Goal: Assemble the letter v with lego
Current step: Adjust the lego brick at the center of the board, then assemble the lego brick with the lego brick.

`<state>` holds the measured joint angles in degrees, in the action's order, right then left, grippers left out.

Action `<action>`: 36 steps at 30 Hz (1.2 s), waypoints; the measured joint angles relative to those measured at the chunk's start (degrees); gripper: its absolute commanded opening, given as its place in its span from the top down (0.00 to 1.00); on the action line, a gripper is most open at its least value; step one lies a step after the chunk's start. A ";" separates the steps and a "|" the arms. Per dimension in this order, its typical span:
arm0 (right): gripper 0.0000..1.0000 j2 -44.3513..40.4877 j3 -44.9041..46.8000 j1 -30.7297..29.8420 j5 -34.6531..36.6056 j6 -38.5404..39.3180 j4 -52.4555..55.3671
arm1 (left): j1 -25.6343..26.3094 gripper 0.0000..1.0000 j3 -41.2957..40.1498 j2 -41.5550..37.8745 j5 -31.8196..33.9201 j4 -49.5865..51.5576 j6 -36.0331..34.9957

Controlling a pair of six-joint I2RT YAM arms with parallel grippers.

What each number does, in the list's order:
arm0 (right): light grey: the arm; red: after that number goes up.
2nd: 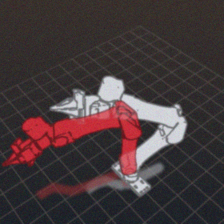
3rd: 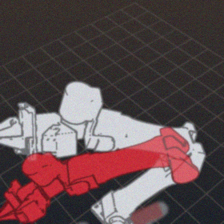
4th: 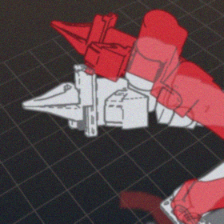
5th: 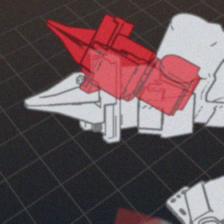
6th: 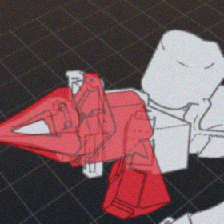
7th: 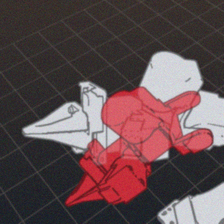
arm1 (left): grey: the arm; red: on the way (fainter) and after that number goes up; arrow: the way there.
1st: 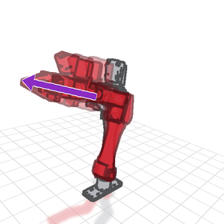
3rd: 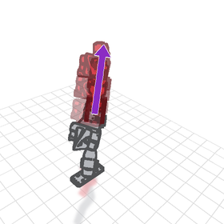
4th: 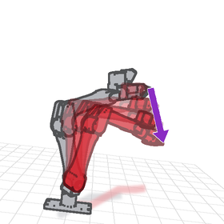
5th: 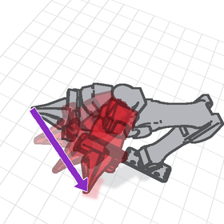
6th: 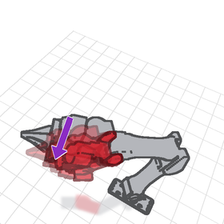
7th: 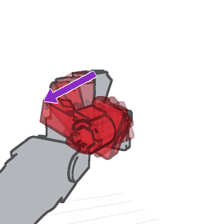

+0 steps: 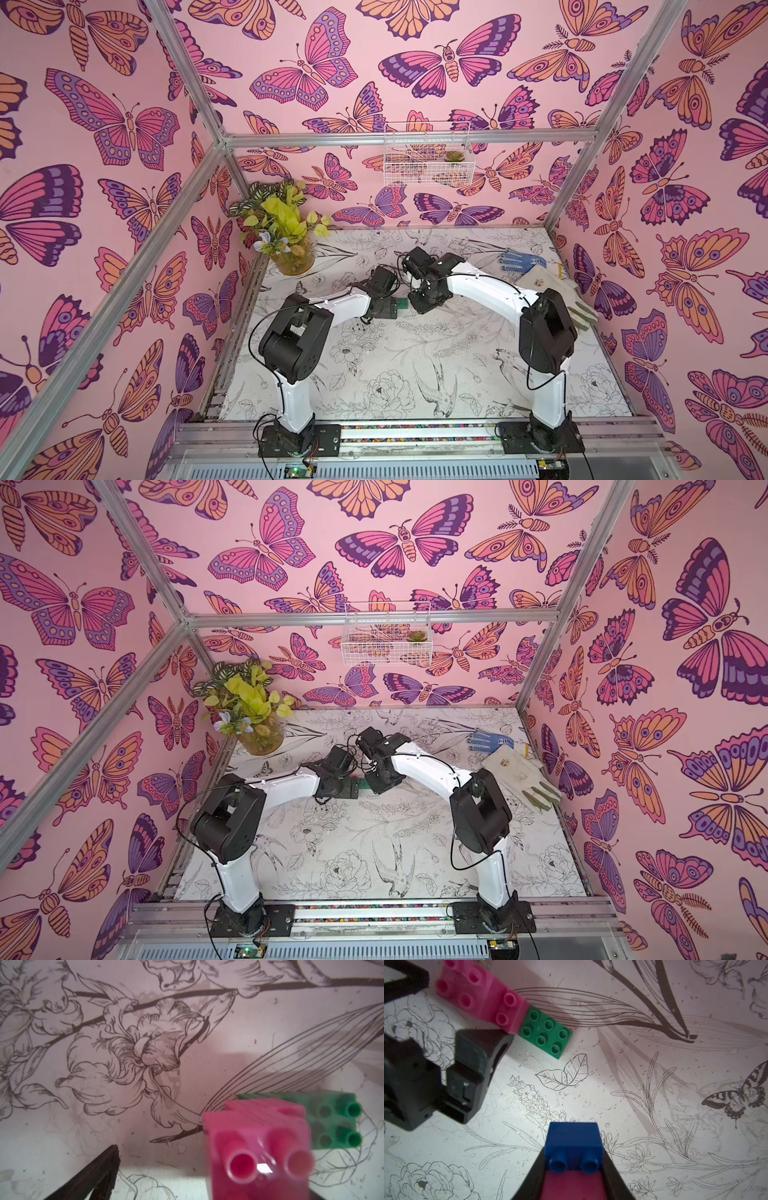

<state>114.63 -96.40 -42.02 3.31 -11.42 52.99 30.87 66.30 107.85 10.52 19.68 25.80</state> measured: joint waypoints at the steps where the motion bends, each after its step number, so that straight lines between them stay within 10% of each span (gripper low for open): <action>1: 0.99 0.28 0.00 0.00 0.00 0.15 0.00 | -0.26 0.00 0.26 0.09 0.02 0.00 -0.07; 20: 1.00 10.08 -13.31 0.00 -1.07 5.11 5.33 | -4.74 0.00 2.95 2.40 -1.36 -0.50 -1.81; 36: 1.00 17.99 -20.46 -0.02 -3.13 8.07 6.95 | -10.84 0.00 -15.19 -21.55 -4.74 -2.71 -0.22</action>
<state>132.62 -116.86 -42.04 0.19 -3.36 59.94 20.03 51.11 86.30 5.78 16.97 25.58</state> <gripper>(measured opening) 0.349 0.999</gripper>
